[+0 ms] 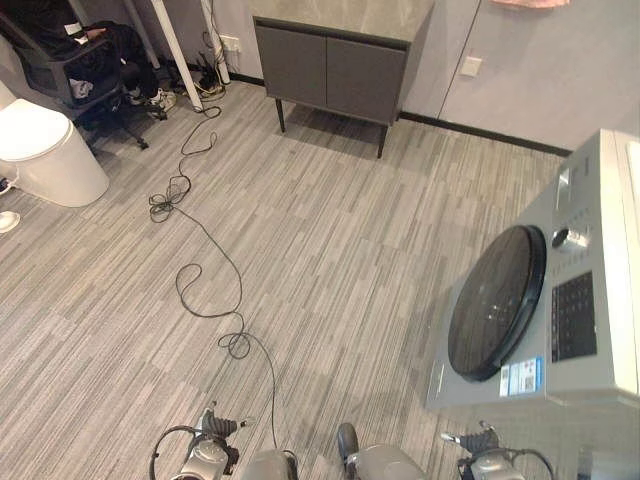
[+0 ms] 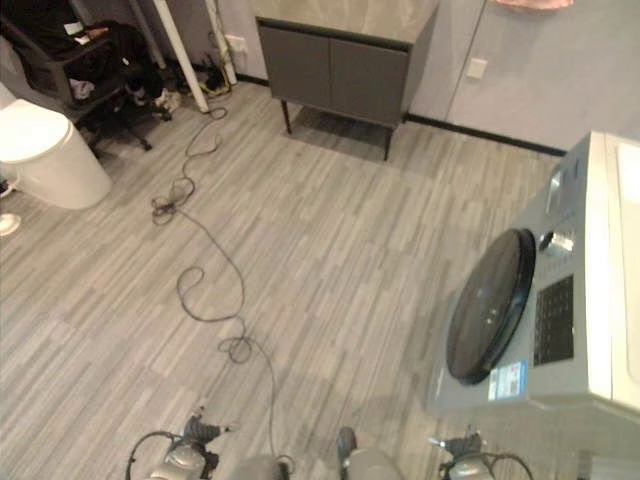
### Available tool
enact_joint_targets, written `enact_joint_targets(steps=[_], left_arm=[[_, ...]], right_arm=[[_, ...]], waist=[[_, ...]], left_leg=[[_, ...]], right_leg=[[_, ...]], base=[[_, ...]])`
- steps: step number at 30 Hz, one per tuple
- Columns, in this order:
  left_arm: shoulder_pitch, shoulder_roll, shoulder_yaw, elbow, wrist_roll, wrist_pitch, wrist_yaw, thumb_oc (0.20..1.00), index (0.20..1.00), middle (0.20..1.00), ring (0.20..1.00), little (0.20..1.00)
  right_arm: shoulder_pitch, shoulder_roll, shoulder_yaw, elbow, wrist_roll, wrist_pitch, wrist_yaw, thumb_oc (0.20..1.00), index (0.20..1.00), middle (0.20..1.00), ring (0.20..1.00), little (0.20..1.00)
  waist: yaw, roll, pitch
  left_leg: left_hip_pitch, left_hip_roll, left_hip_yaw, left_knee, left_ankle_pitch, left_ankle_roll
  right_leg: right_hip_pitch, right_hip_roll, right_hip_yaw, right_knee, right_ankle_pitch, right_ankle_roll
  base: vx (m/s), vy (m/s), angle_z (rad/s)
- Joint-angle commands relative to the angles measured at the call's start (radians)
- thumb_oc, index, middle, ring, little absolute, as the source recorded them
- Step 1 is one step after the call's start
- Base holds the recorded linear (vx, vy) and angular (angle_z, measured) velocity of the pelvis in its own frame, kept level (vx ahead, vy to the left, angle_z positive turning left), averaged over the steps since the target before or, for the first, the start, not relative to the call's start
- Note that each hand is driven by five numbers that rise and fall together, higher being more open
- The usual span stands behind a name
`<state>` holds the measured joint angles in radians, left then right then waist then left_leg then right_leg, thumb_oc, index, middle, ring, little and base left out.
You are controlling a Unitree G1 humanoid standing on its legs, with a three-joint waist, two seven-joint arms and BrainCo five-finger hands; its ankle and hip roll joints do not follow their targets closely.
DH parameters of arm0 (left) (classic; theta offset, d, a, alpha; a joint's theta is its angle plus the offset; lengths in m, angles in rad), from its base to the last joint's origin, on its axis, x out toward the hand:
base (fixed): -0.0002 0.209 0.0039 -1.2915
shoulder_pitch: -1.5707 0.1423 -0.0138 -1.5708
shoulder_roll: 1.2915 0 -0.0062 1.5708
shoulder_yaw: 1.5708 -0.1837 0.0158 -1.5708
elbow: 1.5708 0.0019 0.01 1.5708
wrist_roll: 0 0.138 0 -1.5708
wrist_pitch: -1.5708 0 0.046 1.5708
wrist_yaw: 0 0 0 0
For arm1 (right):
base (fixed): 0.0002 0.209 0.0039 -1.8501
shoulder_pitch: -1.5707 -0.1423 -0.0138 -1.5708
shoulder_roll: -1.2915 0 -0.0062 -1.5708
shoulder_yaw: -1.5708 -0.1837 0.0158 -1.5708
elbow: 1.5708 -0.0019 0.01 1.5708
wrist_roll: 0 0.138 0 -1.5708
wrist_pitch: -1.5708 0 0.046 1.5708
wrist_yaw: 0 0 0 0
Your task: Put brush and paste in cup on sink, flatten towel.
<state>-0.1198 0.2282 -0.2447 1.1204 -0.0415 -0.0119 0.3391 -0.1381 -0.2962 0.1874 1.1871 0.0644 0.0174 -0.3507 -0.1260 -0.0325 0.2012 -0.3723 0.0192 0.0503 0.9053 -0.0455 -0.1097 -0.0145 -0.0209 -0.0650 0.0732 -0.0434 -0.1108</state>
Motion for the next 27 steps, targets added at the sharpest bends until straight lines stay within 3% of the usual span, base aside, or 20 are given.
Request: enact_joint_targets(steps=[1, 2, 5, 6, 9, 10, 11, 12, 13, 15, 16, 18, 19, 20, 21, 23, 24, 25, 26, 27], left_arm=[[0.024, 0.030, 0.022, -0.054, -0.053, -0.016, -0.010, 1.000, 1.000, 1.000, 1.000, 1.000], [0.041, 0.039, 0.046, -0.061, -0.062, -0.031, -0.019, 1.000, 1.000, 1.000, 1.000, 1.000], [0.042, 0.039, 0.046, -0.061, -0.062, -0.031, -0.019, 1.000, 1.000, 1.000, 1.000, 1.000], [0.089, 0.037, 0.091, -0.069, -0.130, -0.035, -0.063, 1.000, 1.000, 1.000, 1.000, 1.000], [0.102, 0.034, 0.108, -0.061, -0.149, -0.037, -0.079, 1.000, 1.000, 1.000, 1.000, 1.000], [0.121, 0.040, 0.109, -0.071, -0.133, -0.040, -0.084, 1.000, 1.000, 1.000, 1.000, 1.000], [0.122, 0.045, 0.109, -0.072, -0.136, -0.032, -0.090, 1.000, 1.000, 1.000, 1.000, 1.000], [0.120, 0.053, 0.117, -0.080, -0.162, -0.039, -0.088, 1.000, 1.000, 1.000, 1.000, 1.000], [0.119, 0.056, 0.119, -0.076, -0.166, -0.042, -0.092, 1.000, 1.000, 1.000, 1.000, 1.000], [0.112, 0.069, 0.105, -0.090, -0.159, -0.045, -0.111, 1.000, 1.000, 1.000, 1.000, 1.000], [0.115, 0.087, 0.100, -0.117, -0.147, -0.049, -0.119, 1.000, 1.000, 1.000, 1.000, 1.000], [0.114, 0.106, 0.101, -0.156, -0.150, -0.049, -0.127, 1.000, 1.000, 1.000, 1.000, 1.000], [0.117, 0.112, 0.105, -0.164, -0.141, -0.049, -0.122, 1.000, 1.000, 1.000, 1.000, 1.000], [0.098, 0.120, 0.094, -0.160, -0.121, -0.046, -0.125, 1.000, 1.000, 1.000, 1.000, 1.000], [0.087, 0.124, 0.098, -0.155, -0.121, -0.048, -0.124, 1.000, 1.000, 1.000, 1.000, 1.000], [0.087, 0.124, 0.098, -0.155, -0.121, -0.048, -0.124, 1.000, 1.000, 1.000, 1.000, 1.000], [0.078, 0.123, 0.098, -0.149, -0.121, -0.045, -0.125, 1.000, 1.000, 1.000, 1.000, 1.000], [0.075, 0.123, 0.097, -0.147, -0.115, -0.045, -0.131, 1.000, 1.000, 1.000, 1.000, 1.000], [0.072, 0.119, 0.097, -0.144, -0.110, -0.040, -0.134, 1.000, 1.000, 1.000, 1.000, 1.000], [0.060, 0.111, 0.101, -0.134, -0.106, -0.042, -0.137, 1.000, 1.000, 1.000, 1.000, 1.000]], right_arm=[[0.035, -0.064, -0.021, -0.076, 0.053, -0.021, 0.015, 1.000, 1.000, 1.000, 1.000, 1.000], [0.043, -0.062, -0.033, -0.127, 0.109, -0.046, 0.039, 1.000, 1.000, 1.000, 1.000, 1.000], [0.043, -0.062, -0.033, -0.127, 0.109, -0.046, 0.039, 1.000, 1.000, 1.000, 1.000, 1.000], [0.064, -0.037, -0.046, -0.162, 0.197, -0.070, 0.089, 1.000, 1.000, 1.000, 1.000, 1.000], [0.065, -0.026, -0.049, -0.169, 0.225, -0.076, 0.118, 1.000, 1.000, 1.000, 1.000, 1.000], [0.073, -0.019, -0.054, -0.181, 0.235, -0.078, 0.144, 1.000, 1.000, 1.000, 1.000, 1.000], [0.082, -0.016, -0.053, -0.188, 0.230, -0.073, 0.142, 1.000, 1.000, 1.000, 1.000, 1.000], [0.087, -0.008, -0.057, -0.202, 0.237, -0.079, 0.140, 1.000, 1.000, 1.000, 1.000, 1.000], [0.088, -0.003, -0.070, -0.202, 0.249, -0.079, 0.143, 1.000, 1.000, 1.000, 1.000, 1.000], [0.092, 0.008, -0.093, -0.196, 0.268, -0.080, 0.160, 1.000, 1.000, 1.000, 1.000, 1.000], [0.091, 0.004, -0.081, -0.212, 0.249, -0.075, 0.173, 1.000, 1.000, 1.000, 1.000, 1.000], [0.073, -0.003, -0.061, -0.233, 0.224, -0.070, 0.175, 1.000, 1.000, 1.000, 1.000, 1.000], [0.067, -0.003, -0.054, -0.245, 0.205, -0.067, 0.170, 1.000, 1.000, 1.000, 1.000, 1.000], [0.058, -0.009, -0.044, -0.271, 0.199, -0.070, 0.172, 1.000, 1.000, 1.000, 1.000, 1.000], [0.052, -0.003, -0.041, -0.276, 0.204, -0.071, 0.175, 1.000, 1.000, 1.000, 1.000, 1.000], [0.052, -0.003, -0.041, -0.276, 0.204, -0.071, 0.175, 1.000, 1.000, 1.000, 1.000, 1.000], [0.045, 0.003, -0.048, -0.276, 0.240, -0.073, 0.176, 1.000, 1.000, 1.000, 1.000, 1.000], [0.047, 0.010, -0.061, -0.272, 0.269, -0.077, 0.176, 1.000, 1.000, 1.000, 1.000, 1.000], [0.053, 0.014, -0.073, -0.278, 0.289, -0.079, 0.173, 1.000, 1.000, 1.000, 1.000, 1.000], [0.059, 0.022, -0.088, -0.277, 0.305, -0.082, 0.166, 1.000, 1.000, 1.000, 1.000, 1.000]], waist=[[0.011, 0.033, 0.039], [0.028, 0.051, 0.040], [0.030, 0.048, 0.036], [0.085, 0.068, 0.034], [0.101, 0.065, 0.029], [0.108, 0.065, 0.014], [0.115, 0.066, 0.007], [0.118, 0.051, -0.005], [0.117, 0.034, -0.014], [0.111, 0.017, -0.025], [0.103, 0.026, -0.023], [0.094, 0.054, 0.015], [0.089, 0.061, 0.028], [0.066, 0.067, 0.043], [0.059, 0.068, 0.051], [0.059, 0.069, 0.050], [0.030, 0.068, 0.058], [0.018, 0.062, 0.056], [0.007, 0.058, 0.053], [-0.008, 0.048, 0.042]], left_leg=[[0.091, -0.031, 0.113, -0.278, 0.081, 0.052], [0.054, -0.011, 0.145, -0.504, 0.098, 0.061], [0.055, -0.014, 0.148, -0.514, 0.105, 0.061], [0.023, 0.015, -0.012, -0.931, 0.224, 0.038], [-0.005, 0.060, 0.000, -0.946, 0.259, 0.020], [0.002, 0.063, 0.019, -0.890, 0.253, 0.031], [0.011, 0.067, 0.019, -0.905, 0.285, 0.029], [-0.013, 0.042, 0.014, -0.831, 0.279, 0.042], [-0.011, 0.020, 0.026, -0.801, 0.252, 0.056], [0.003, -0.012, 0.055, -0.760, 0.193, 0.084], [0.052, -0.025, 0.069, -0.761, 0.152, 0.105], [0.122, -0.025, 0.067, -0.792, 0.137, 0.125], [0.152, -0.030, 0.075, -0.806, 0.120, 0.136], [0.217, -0.045, 0.057, -0.846, 0.107, 0.140], [0.252, -0.051, 0.056, -0.872, 0.099, 0.141], [0.250, -0.050, 0.056, -0.872, 0.100, 0.141], [0.331, -0.071, 0.039, -0.904, 0.074, 0.132], [0.362, -0.085, 0.025, -0.921, 0.061, 0.130], [0.389, -0.092, 0.014, -0.933, 0.052, 0.126], [0.439, -0.115, -0.006, -0.966, 0.033, 0.120]], right_leg=[[-0.057, 0.047, 0.080, 0.015, 0.062, 0.139], [-0.022, 0.068, 0.098, 0.005, 0.039, 0.149], [-0.026, 0.065, 0.100, 0.004, 0.041, 0.149], [0.098, 0.091, 0.181, 0.012, -0.049, 0.158], [0.163, 0.080, 0.233, 0.022, -0.089, 0.163], [0.192, 0.069, 0.253, 0.035, -0.119, 0.172], [0.190, 0.062, 0.249, 0.041, -0.129, 0.168], [0.177, 0.036, 0.237, 0.084, -0.132, 0.189], [0.177, 0.007, 0.237, 0.122, -0.093, 0.219], [0.135, -0.030, 0.241, 0.255, 0.062, 0.263], [0.066, -0.045, 0.229, 0.420, 0.223, 0.275], [-0.042, -0.018, 0.191, 0.577, 0.273, 0.262], [-0.066, -0.032, 0.157, 0.598, 0.276, 0.257], [-0.159, 0.036, 0.138, 0.626, 0.181, 0.250], [-0.228, 0.032, 0.092, 0.591, 0.138, 0.235], [-0.229, 0.033, 0.091, 0.589, 0.140, 0.234], [-0.287, 0.050, 0.042, 0.439, 0.100, 0.232], [-0.304, 0.069, 0.044, 0.352, 0.097, 0.236], [-0.306, 0.068, 0.037, 0.287, 0.109, 0.244], [-0.344, 0.061, 0.006, 0.129, 0.155, 0.256]], base=[[0.50, -0.012, -0.27], [0.25, 0.045, -0.14], [0.38, 0.092, -0.48], [1.08, 0.306, -0.70], [0.63, 0.209, -0.42], [0.52, 0.239, -1.31], [0.60, 0.336, -1.13], [0.54, 0.327, -1.00], [0.58, 0.351, -0.96], [0.51, 0.321, -0.67], [0.53, 0.430, -0.15], [0.42, 0.432, -0.09], [0.46, 0.413, -0.21], [0.48, 0.397, -0.15], [0.33, 0.256, -0.12], [0.24, 0.119, 0.26], [0.52, 0.162, 0.53], [0.66, 0.177, 0.62], [0.61, 0.048, 0.54], [0.60, 0.019, 0.62]])
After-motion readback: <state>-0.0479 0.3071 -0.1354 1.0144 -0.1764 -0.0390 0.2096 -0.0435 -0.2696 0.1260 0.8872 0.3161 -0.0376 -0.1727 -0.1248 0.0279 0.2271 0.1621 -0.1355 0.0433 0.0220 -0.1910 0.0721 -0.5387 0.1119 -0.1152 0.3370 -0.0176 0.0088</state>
